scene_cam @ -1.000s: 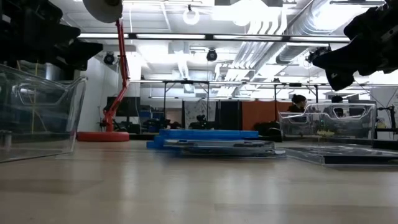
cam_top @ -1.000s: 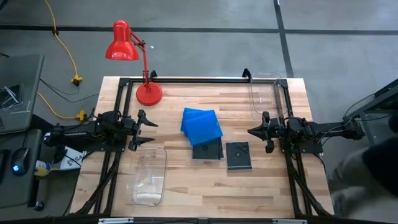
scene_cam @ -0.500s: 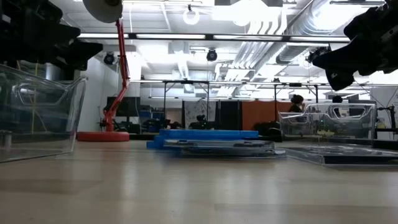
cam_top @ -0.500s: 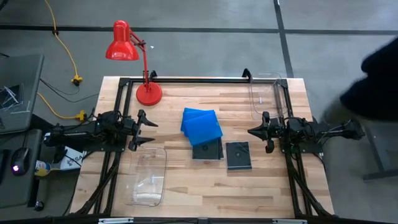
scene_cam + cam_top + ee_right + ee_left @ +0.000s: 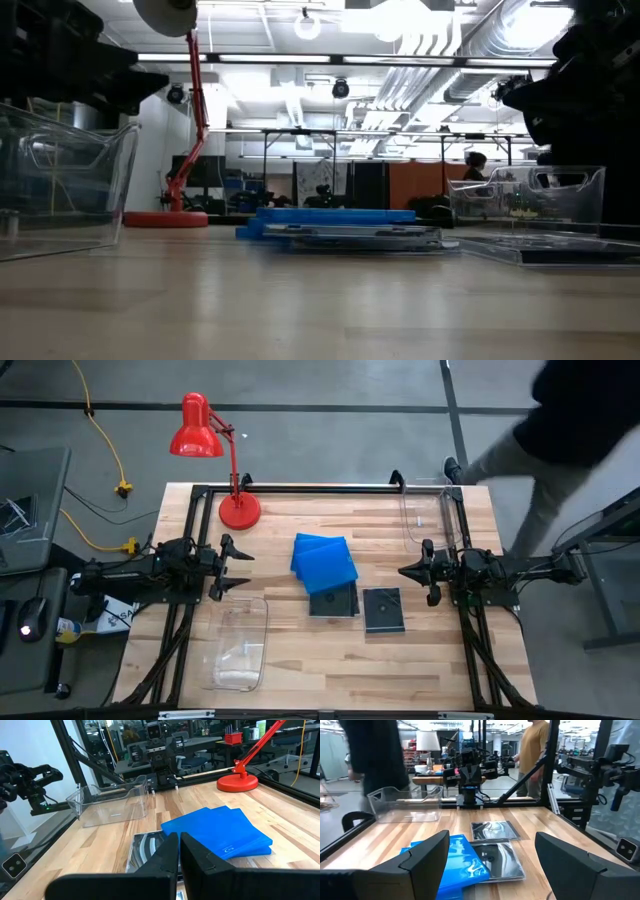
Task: Pick & place jewel cases by type
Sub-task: Put the black cd case into the bottom transparent bin
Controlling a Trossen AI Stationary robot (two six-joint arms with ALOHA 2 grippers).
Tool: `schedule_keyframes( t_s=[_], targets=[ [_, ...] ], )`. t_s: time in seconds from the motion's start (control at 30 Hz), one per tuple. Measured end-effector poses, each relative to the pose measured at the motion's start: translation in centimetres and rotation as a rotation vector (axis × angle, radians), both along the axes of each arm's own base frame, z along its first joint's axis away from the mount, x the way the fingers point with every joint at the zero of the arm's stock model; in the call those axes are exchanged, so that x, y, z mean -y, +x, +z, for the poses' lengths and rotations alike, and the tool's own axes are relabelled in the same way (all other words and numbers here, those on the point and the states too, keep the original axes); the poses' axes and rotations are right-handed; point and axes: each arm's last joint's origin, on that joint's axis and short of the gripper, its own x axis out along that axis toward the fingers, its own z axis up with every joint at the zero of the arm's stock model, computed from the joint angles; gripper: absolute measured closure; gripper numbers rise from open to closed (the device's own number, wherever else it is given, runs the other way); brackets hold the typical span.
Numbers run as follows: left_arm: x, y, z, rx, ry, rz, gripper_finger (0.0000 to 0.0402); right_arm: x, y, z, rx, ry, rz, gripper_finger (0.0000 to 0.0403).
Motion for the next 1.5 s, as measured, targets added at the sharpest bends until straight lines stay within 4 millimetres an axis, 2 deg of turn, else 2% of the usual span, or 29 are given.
schedule_keyframes(
  t_s=[0.37,0.77,1.07,1.3,1.43,1.5],
  targets=[
    [-0.5,0.0,0.2,0.019,-0.023,0.155,0.011,0.0,0.0,0.0,0.0,0.0,0.0,0.0402],
    [-0.6,-0.1,0.9,0.095,-0.027,0.212,0.011,0.0,0.0,0.0,0.0,0.0,0.0,0.0402],
    [-0.8,-0.7,2.9,0.311,-0.116,0.261,0.011,0.1,0.0,0.1,0.013,-0.002,-0.051,0.0402],
    [-0.9,-1.0,3.7,0.374,-0.096,0.313,0.011,0.4,0.0,0.4,0.046,-0.003,-0.126,0.0402],
    [-0.9,-1.4,5.4,0.406,-0.069,0.333,0.011,0.4,0.0,0.6,0.061,0.004,-0.125,0.0402],
    [-0.8,-1.8,6.5,0.439,-0.045,0.347,0.011,0.3,0.0,0.9,0.096,0.064,-0.114,0.0402]
  ],
)
